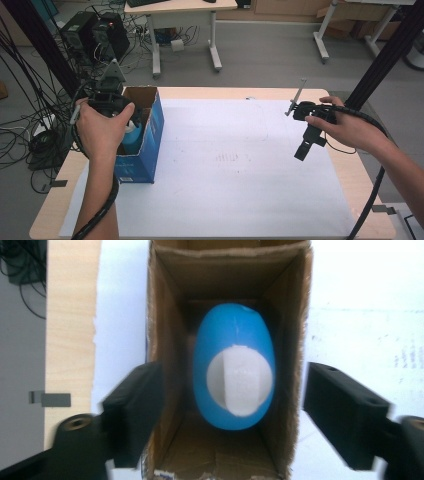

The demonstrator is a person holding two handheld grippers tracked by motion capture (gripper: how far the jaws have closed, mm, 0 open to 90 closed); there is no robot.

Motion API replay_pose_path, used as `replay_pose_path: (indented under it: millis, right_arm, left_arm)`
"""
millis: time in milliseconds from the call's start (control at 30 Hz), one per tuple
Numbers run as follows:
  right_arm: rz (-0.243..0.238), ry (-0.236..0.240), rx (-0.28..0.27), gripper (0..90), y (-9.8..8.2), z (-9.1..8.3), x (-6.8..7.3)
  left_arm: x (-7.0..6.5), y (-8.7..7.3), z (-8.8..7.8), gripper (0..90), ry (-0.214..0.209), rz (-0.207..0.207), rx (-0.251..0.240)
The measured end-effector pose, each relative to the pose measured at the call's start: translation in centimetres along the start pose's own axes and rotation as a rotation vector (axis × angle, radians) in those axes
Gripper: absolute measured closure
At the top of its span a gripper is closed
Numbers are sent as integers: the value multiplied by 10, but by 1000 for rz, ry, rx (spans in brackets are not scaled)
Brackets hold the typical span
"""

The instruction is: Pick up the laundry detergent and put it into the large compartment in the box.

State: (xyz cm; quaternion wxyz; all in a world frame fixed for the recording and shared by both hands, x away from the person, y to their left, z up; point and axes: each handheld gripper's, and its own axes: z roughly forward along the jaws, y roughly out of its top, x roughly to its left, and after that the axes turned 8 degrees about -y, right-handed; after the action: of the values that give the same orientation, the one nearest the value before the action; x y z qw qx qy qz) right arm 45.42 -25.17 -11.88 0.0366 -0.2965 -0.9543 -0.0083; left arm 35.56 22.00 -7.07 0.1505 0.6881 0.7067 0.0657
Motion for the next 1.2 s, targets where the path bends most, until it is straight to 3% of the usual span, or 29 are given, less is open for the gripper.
replay_pose_path:
  millis: [167,600,933,1200]
  right_arm:
    - [1,-4,-6,36,-1,-2,-1]
    - [13,-19,-18,37,-3,-15,-5]
    - [25,-17,-31,37,-8,-18,-13]
    - [33,-19,-43,37,-14,-20,-17]
  left_arm:
    - [-8,-3,-13,113,-17,20,-16]
    - [-42,-4,-36,58,-36,97,-33]
    - [-76,0,-40,54,-55,174,-19]
    - [-92,2,-39,53,-65,223,3]
